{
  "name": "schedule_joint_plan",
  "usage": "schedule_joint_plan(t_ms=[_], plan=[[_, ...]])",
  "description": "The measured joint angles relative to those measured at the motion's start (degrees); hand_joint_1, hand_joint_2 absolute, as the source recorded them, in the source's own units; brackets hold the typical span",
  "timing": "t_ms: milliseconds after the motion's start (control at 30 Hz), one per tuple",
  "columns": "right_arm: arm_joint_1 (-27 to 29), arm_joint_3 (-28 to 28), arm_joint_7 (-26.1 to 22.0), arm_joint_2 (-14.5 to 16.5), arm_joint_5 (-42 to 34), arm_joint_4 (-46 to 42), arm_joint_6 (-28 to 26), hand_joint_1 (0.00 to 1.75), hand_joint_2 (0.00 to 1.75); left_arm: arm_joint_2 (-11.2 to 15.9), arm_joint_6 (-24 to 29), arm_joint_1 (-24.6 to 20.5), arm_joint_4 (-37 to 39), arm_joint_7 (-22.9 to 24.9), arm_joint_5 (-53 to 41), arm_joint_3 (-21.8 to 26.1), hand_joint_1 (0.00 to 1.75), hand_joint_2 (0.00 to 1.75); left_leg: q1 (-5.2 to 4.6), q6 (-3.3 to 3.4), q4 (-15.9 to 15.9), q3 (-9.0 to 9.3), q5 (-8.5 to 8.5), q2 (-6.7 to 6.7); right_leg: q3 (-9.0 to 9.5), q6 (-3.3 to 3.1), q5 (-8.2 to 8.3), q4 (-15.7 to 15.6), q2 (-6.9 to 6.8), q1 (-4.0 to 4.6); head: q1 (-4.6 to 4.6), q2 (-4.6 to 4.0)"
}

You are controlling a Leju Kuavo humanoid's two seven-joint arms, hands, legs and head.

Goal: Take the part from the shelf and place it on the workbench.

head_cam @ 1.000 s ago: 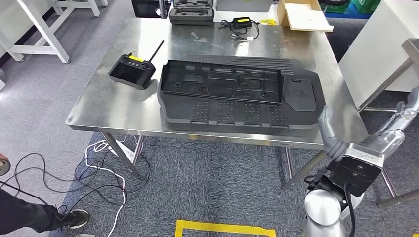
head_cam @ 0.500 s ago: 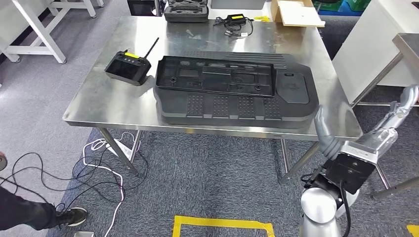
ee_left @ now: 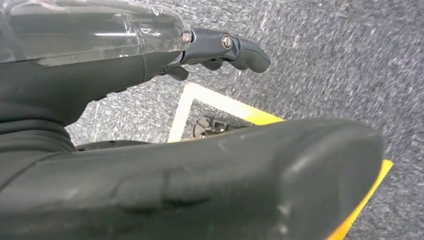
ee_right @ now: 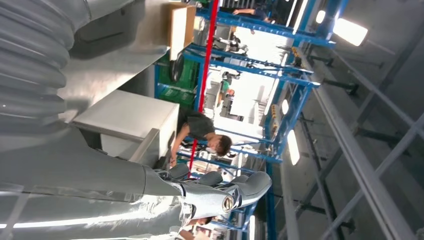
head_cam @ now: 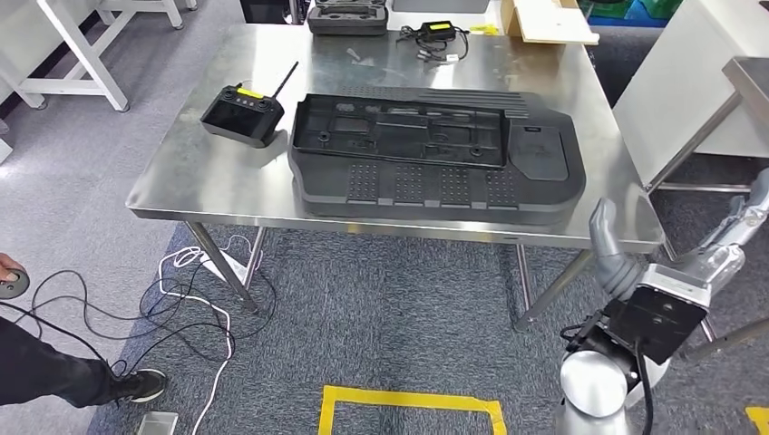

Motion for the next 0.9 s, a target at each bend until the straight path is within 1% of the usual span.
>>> schedule_joint_plan(t_ms=[33, 67, 100, 133, 200, 233, 267, 300, 333, 367, 400, 433, 467, 533, 567, 600, 633, 667, 700, 733, 767, 800, 833, 867, 900], plan=[[0.0, 0.0, 0.0, 0.0, 0.0, 0.0, 0.0, 0.00, 1.75, 0.0, 0.0, 0.0, 0.0, 0.0, 0.0, 0.0, 0.00, 0.00, -0.02, -0.38, 0.0, -0.15, 0.21, 0.00, -0.24, -0.37, 0.25, -0.1, 0.03, -0.07, -0.04, 0.00], [0.0, 0.0, 0.0, 0.0, 0.0, 0.0, 0.0, 0.00, 1.75, 0.0, 0.0, 0.0, 0.0, 0.0, 0.1, 0.0, 0.00, 0.00, 0.01, -0.72, 0.2, -0.30, 0.02, -0.05, -0.42, -0.74, 0.59, -0.2, -0.03, -0.18, -0.07, 0.00], [0.0, 0.0, 0.0, 0.0, 0.0, -0.1, 0.0, 0.00, 1.75, 0.0, 0.0, 0.0, 0.0, 0.0, 0.1, 0.0, 0.00, 0.00, 0.03, -1.06, 1.1, -0.68, -0.84, -0.11, -0.62, -1.17, 0.96, -0.4, -0.13, -0.31, -0.17, 0.00], [0.0, -0.1, 0.0, 0.0, 0.0, -0.1, 0.0, 0.00, 1.75, 0.0, 0.0, 0.0, 0.0, 0.0, 0.1, 0.0, 0.00, 0.00, 0.04, -1.37, 3.2, -1.46, -2.49, -0.17, -0.89, -1.58, 1.34, -0.6, -0.25, -0.45, -0.39, 0.00], [0.0, -0.1, 0.1, 0.0, 0.0, -0.1, 0.0, 0.00, 1.75, 0.0, 0.0, 0.0, 0.0, 0.0, 0.1, 0.0, 0.00, 0.00, 0.16, -1.87, 10.1, -4.00, -7.06, -0.21, -1.67, -2.07, 1.86, -0.4, -0.45, -0.40, -0.92, 0.00], [0.0, -0.1, 0.2, 0.0, 0.1, -0.1, 0.0, 0.00, 1.75, 0.0, 0.0, 0.0, 0.0, 0.0, 0.1, 0.0, 0.00, 0.00, 0.19, -2.02, 13.6, -5.12, -8.77, -0.20, -2.10, -2.15, 2.04, -0.3, -0.51, -0.35, -1.09, 0.00], [0.0, -0.1, 0.3, 0.0, 0.1, -0.1, 0.0, 0.00, 1.75, 0.0, 0.0, 0.1, 0.0, 0.0, 0.1, 0.0, 0.00, 0.00, 0.20, -2.08, 15.6, -5.51, -9.51, -0.20, -2.51, -2.16, 2.18, -0.1, -0.55, -0.32, -1.16, 0.00], [0.0, -0.1, 0.4, 0.0, 0.2, -0.1, 0.0, 0.00, 1.75, 0.0, 0.0, 0.1, 0.0, 0.0, 0.1, 0.0, 0.00, 0.00, 0.20, -2.04, 15.4, -4.77, -9.14, -0.20, -2.84, -2.12, 2.30, 0.1, -0.56, -0.30, -1.20, 0.00], [0.0, -0.1, 0.5, 0.0, 0.2, -0.2, 0.0, 0.00, 1.75, 0.0, 0.0, 0.0, 0.0, 0.0, 0.1, 0.0, 0.00, 0.00, 0.19, -1.90, 13.1, -3.01, -7.90, -0.20, -3.08, -2.06, 2.38, 0.3, -0.56, -0.30, -1.23, 0.00], [0.0, -0.1, 0.6, 0.0, 0.2, -0.2, 0.0, 0.00, 1.75, 0.0, 0.0, 0.0, 0.0, 0.0, 0.1, 0.0, 0.00, 0.00, 0.18, -1.67, 9.1, -0.50, -6.22, -0.21, -3.24, -1.99, 2.43, 0.5, -0.55, -0.29, -1.25, 0.00], [-0.1, -0.1, 0.7, 0.0, 0.2, -0.2, 0.0, 0.00, 1.75, 0.0, 0.0, 0.0, 0.0, 0.0, 0.1, 0.0, 0.00, 0.00, 0.11, -1.40, 5.1, 1.81, -4.90, -0.21, -3.39, -1.86, 2.47, 0.7, -0.55, -0.18, -1.28, 0.00], [-0.1, -0.2, 0.9, 0.0, 0.2, -0.3, 0.0, 0.00, 1.75, 0.0, 0.0, -0.1, 0.0, 0.0, 0.1, 0.0, 0.00, 0.00, 0.04, -1.12, 2.0, 3.38, -4.08, -0.21, -3.57, -1.67, 2.55, 0.9, -0.55, -0.07, -1.27, 0.00], [-0.1, -0.2, 0.9, 0.0, 0.2, -0.3, 0.0, 0.00, 1.75, 0.0, 0.0, -0.1, 0.0, 0.0, 0.1, 0.0, 0.00, 0.00, -0.07, -0.85, 0.2, 4.11, -3.74, -0.22, -3.78, -1.39, 2.69, 1.1, -0.57, 0.01, -1.27, 0.00], [-0.1, -0.2, 1.0, 0.0, 0.1, -0.3, 0.0, 0.00, 1.75, 0.0, -0.1, -0.1, 0.0, 0.0, 0.1, 0.0, 0.00, 0.00, -0.16, -0.26, -0.6, 3.88, -3.57, -0.20, -4.14, -0.66, 3.13, 1.2, -0.59, 0.06, -1.24, 0.00], [-0.1, -0.2, 1.0, 0.0, 0.0, -0.3, 0.0, 0.00, 1.75, 0.0, -0.1, 0.0, 0.0, 0.0, 0.1, -0.1, 0.00, 0.00, -0.09, 0.17, -0.7, 3.68, -3.23, -0.13, -4.28, -0.28, 3.02, 1.3, -0.57, -0.01, -1.26, 0.00], [-0.1, -0.2, 0.9, 0.0, 0.0, -0.3, 0.0, 0.00, 1.75, 0.0, -0.1, 0.0, 0.0, 0.0, 0.1, -0.1, 0.00, 0.00, 0.01, 0.66, -0.9, 3.45, -2.86, -0.06, -4.57, 0.06, 2.26, 1.8, -0.50, -0.08, -1.20, 0.00], [-0.2, -0.2, 0.9, 0.0, 0.0, -0.3, 0.0, 0.00, 1.75, 0.0, -0.1, -0.1, 0.0, 0.0, 0.1, -0.1, 0.00, 0.00, 0.11, 1.16, -1.1, 3.15, -2.46, 0.02, -5.19, 0.35, 0.72, 3.4, -0.41, -0.16, -1.11, 0.00], [-0.3, -0.2, 0.8, 0.0, 0.0, -0.3, 0.0, 0.00, 1.75, 0.0, -0.1, -0.1, 0.0, 0.0, 0.1, -0.1, 0.00, 0.00, 0.15, 1.53, -1.1, 2.80, -2.13, 0.10, -6.12, 0.58, -1.52, 5.9, -0.32, -0.26, -1.01, 0.00], [-0.4, -0.2, 0.8, 0.0, 0.0, -0.3, 0.0, 0.00, 1.75, 0.0, -0.1, -0.2, 0.0, 0.0, 0.1, -0.1, 0.00, 0.00, 0.12, 1.76, -1.1, 2.37, -1.85, 0.13, -7.28, 0.78, -3.92, 9.4, -0.26, -0.31, -0.88, 0.00], [-0.4, -0.2, 0.8, 0.0, 0.0, -0.3, 0.0, 0.00, 1.75, 0.0, -0.1, -0.2, 0.0, 0.0, 0.1, -0.1, 0.00, 0.00, 0.08, 1.86, -1.1, 1.93, -1.58, 0.15, -8.31, 0.96, -5.85, 12.9, -0.23, -0.37, -0.83, 0.00], [-0.4, -0.3, 0.8, 0.0, 0.0, -0.3, 0.0, 0.00, 1.75, 0.0, -0.1, -0.1, 0.0, 0.0, 0.1, -0.1, 0.00, 0.00, 0.04, 1.85, -1.0, 1.50, -1.32, 0.15, -8.76, 1.11, -6.83, 15.3, -0.23, -0.42, -0.81, 0.00], [-0.4, -0.3, 0.8, 0.0, 0.0, -0.3, 0.0, 0.00, 1.75, 0.0, -0.1, -0.1, 0.0, 0.0, 0.1, -0.1, 0.00, 0.00, 0.04, 1.80, -0.9, 1.08, -1.08, 0.15, -8.31, 1.22, -6.69, 15.9, -0.23, -0.47, -0.78, 0.00], [-0.5, -0.4, 0.8, 0.0, 0.0, -0.3, 0.0, 0.00, 1.75, 0.0, -0.1, -0.1, 0.0, 0.0, 0.1, -0.1, 0.00, 0.00, 0.07, 1.71, -0.7, 0.71, -0.88, 0.14, -6.81, 1.25, -5.54, 14.3, -0.23, -0.52, -0.76, 0.00], [-0.6, -0.4, 0.8, 0.0, 0.1, -0.3, 0.0, 0.00, 1.75, 0.0, -0.1, -0.1, 0.0, 0.0, 0.1, -0.1, 0.00, 0.00, 0.11, 1.57, -0.6, 0.43, -0.72, 0.13, -4.36, 1.21, -3.79, 10.7, -0.23, -0.55, -0.73, 0.00], [-0.8, -0.5, 0.8, 0.0, 0.1, -0.3, 0.0, 0.00, 1.75, 0.0, -0.1, -0.1, 0.0, 0.0, 0.1, -0.1, 0.00, 0.00, 0.11, 1.38, -0.4, 0.17, -0.58, 0.12, -1.77, 1.10, -2.46, 6.4, -0.21, -0.54, -0.66, 0.00]])
